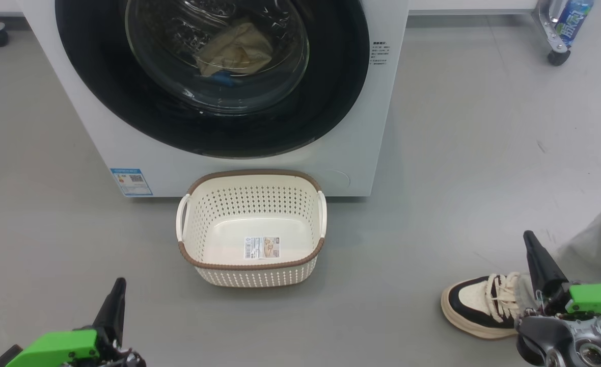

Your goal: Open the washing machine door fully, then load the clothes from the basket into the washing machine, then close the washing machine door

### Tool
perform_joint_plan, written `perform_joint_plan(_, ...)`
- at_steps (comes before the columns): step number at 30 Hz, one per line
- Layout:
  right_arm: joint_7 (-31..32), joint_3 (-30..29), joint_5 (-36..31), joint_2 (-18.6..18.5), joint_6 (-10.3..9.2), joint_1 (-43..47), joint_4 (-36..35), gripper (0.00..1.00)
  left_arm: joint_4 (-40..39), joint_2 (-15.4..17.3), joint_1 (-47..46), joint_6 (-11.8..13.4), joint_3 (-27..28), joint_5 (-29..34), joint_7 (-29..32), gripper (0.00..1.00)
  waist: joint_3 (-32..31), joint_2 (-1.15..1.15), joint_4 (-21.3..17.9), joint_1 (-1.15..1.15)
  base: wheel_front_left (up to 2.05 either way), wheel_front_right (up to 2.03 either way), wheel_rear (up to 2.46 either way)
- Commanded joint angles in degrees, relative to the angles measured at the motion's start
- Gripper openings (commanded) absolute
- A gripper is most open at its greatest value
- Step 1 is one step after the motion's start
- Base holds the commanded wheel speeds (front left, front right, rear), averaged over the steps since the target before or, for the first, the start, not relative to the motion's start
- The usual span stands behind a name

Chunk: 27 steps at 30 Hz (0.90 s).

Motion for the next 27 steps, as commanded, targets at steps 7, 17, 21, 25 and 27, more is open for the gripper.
perform_joint_plan(7,0.4,0.8,-0.4,-0.3,-0.16,-3.3,-1.8,0.00,-1.6,0.5,-2.8,-0.4,2.0,-0.3,0.4,0.00,0.0,0.00,0.0,0.00,0.00,0.00,0.00)
perform_joint_plan(17,0.5,0.8,-0.4,-0.3,-0.16,-3.3,-1.8,0.00,-1.6,0.5,-2.8,-0.4,2.0,-0.3,0.4,0.00,0.0,0.00,0.0,0.00,0.00,0.00,0.00)
perform_joint_plan(21,0.5,0.8,-0.4,-0.2,-0.16,-3.3,-1.8,0.00,-1.6,0.5,-2.8,-0.4,2.0,-0.3,0.4,0.00,0.0,0.00,0.0,0.00,0.00,0.00,0.00)
perform_joint_plan(25,0.5,0.8,-0.5,-0.2,-0.16,-3.3,-1.8,0.00,-1.6,0.5,-2.8,-0.4,2.0,-0.3,0.4,0.00,0.0,0.00,0.0,0.00,0.00,0.00,0.00)
perform_joint_plan(27,0.5,0.8,-0.5,-0.2,-0.16,-3.3,-1.8,0.00,-1.6,0.5,-2.8,-0.4,2.0,-0.3,0.4,0.00,0.0,0.00,0.0,0.00,0.00,0.00,0.00)
